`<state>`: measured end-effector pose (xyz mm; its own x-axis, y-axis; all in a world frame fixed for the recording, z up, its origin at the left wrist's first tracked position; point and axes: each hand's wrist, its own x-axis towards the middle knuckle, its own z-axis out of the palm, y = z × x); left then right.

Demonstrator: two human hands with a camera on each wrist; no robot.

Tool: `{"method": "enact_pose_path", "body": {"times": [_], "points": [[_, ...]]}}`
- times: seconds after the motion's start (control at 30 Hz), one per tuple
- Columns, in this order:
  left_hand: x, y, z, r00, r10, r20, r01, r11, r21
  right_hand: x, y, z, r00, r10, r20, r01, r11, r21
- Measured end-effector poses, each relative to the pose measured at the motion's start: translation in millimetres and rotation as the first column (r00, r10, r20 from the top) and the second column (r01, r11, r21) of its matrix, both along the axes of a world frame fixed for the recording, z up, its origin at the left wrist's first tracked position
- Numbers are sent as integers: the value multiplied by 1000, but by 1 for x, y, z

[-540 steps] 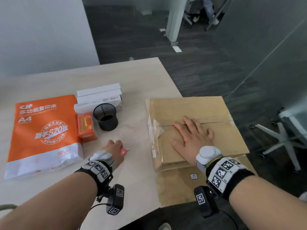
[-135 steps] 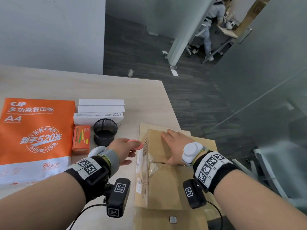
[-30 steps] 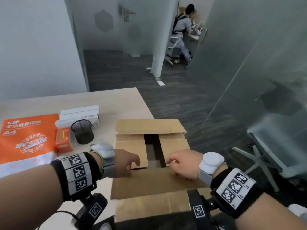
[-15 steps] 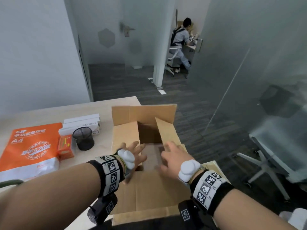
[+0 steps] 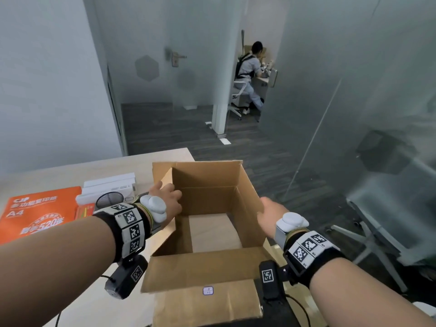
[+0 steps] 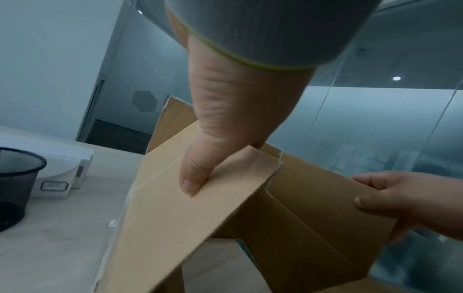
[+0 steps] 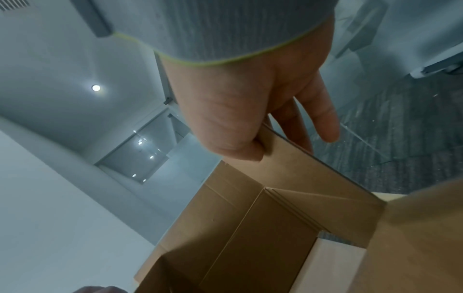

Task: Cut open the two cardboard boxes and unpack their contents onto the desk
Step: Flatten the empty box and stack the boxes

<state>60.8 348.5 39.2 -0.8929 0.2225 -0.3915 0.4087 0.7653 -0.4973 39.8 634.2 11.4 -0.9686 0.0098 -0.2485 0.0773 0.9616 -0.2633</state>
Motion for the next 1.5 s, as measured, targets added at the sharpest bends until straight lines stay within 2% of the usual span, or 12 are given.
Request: {"method": "enact_pose_path", "body": {"times": [0.17, 0.43, 0.6, 0.77, 0.87, 0.93, 1.0, 1.1, 1.2, 1.37, 1.43, 1.5], "points": [[-14, -4, 22, 994, 43, -101, -37, 997, 64, -2, 17, 14, 1000, 8, 0, -8, 1000, 23], [-40, 13, 22, 932, 138, -334, -51, 966, 255, 19, 71, 33, 1000, 10, 28, -10, 1000, 5], [-56, 38, 13, 929, 150, -339, -24, 937, 349, 37, 101, 24, 997, -23, 80, 25, 999, -28], [-64, 52, 11, 921, 157, -356, 10, 905, 426, 56, 102, 16, 994, 74, 83, -64, 992, -110], [-63, 60, 11, 885, 203, -419, 48, 856, 515, 63, 93, 14, 972, 219, 87, -214, 975, -62], [-64, 65, 15, 850, 211, -483, 118, 817, 565, 59, 87, 11, 959, 282, 33, -283, 958, 54], [-65, 63, 21, 814, 213, -541, 192, 779, 596, 50, 83, 12, 967, 252, -27, -244, 956, 165], [-62, 53, 22, 772, 202, -602, 250, 775, 580, 38, 79, 17, 972, 218, -83, -195, 954, 229], [-49, 45, 6, 809, 188, -557, 173, 830, 531, 33, 69, 19, 955, 295, -33, -279, 929, 244], [-19, 24, -44, 959, 125, -253, -27, 933, 359, 34, 58, -11, 912, 314, 264, -367, 912, 185], [-7, 19, -64, 976, 198, -85, -160, 929, 333, 38, 53, -26, 872, 349, 343, -426, 887, 178], [5, 14, -79, 950, 309, 49, -308, 894, 326, 42, 46, -37, 835, 389, 389, -483, 857, 180]]}}
